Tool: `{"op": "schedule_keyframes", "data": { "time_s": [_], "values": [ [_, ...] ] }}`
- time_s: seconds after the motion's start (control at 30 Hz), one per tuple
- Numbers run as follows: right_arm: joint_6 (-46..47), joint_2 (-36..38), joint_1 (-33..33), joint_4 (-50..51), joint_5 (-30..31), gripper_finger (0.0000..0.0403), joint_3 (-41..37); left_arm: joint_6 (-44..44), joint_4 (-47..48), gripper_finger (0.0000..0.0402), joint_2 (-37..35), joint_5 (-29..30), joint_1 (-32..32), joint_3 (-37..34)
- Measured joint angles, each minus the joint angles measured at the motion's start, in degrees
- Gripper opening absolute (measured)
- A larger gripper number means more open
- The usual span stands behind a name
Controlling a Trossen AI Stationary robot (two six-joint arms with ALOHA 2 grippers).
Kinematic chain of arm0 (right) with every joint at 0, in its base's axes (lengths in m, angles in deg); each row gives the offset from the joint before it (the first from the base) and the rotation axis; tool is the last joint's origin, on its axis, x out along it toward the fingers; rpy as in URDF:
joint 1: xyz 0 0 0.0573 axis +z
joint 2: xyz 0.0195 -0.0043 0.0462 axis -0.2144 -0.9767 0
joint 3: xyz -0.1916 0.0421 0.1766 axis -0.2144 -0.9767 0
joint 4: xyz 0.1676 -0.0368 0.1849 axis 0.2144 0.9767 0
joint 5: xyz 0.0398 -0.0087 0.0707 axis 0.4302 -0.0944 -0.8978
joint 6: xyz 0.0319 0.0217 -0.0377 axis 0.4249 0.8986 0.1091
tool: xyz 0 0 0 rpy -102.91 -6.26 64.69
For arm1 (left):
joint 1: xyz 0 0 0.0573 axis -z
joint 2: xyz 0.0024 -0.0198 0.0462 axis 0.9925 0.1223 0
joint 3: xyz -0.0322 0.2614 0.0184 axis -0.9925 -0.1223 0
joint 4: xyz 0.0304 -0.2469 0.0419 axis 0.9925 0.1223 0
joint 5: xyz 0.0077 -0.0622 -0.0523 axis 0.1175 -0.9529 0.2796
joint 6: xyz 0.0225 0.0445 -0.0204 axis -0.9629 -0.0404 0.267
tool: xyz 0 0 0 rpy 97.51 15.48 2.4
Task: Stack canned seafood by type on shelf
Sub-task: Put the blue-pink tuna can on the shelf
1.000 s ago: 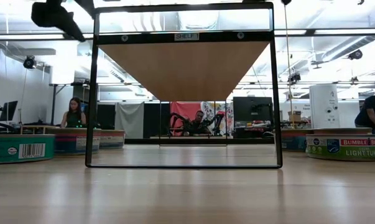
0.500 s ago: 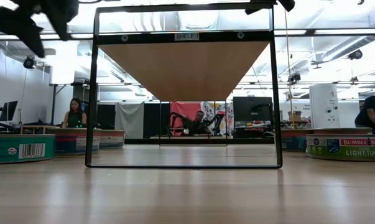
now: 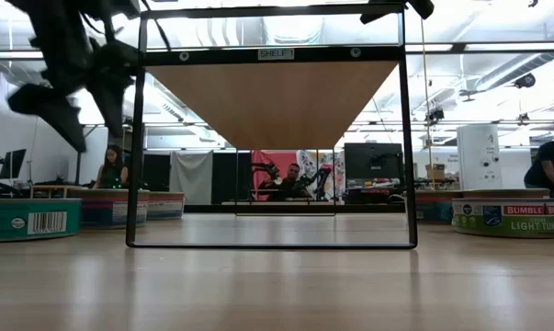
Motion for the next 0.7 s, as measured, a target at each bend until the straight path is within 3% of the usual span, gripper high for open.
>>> {"op": "schedule_keyframes", "data": {
  "time_s": [0.13, 0.37, 0.47, 0.63, 0.7],
  "values": [
    [0.2, 0.0, 0.0, 0.0, 0.0, 0.0009, 0.0, -5.9, -8.2, 0.0272, 0.7, -3.9, -3.8, -3.2],
    [0.3, 0.0, 0.0, 0.1, 0.0, 0.0009, 0.0, -13.2, -8.4, 0.0256, 1.5, -5.3, -4.1, -2.3],
    [0.3, 0.0, 0.0, 0.1, 0.2, 0.0009, 0.0, -19.4, -8.0, 0.0206, 1.5, -5.5, -3.0, -2.1],
    [-0.9, 0.0, 0.0, 0.1, 0.2, 0.0009, 0.0, -24.8, -6.5, 0.0052, 1.6, -5.6, -1.1, -3.4],
    [-1.6, 0.0, 0.0, 0.2, 0.2, 0.0009, 0.0, -25.0, -6.9, 0.0015, 1.5, -5.5, -1.0, -4.0]
  ]
}}
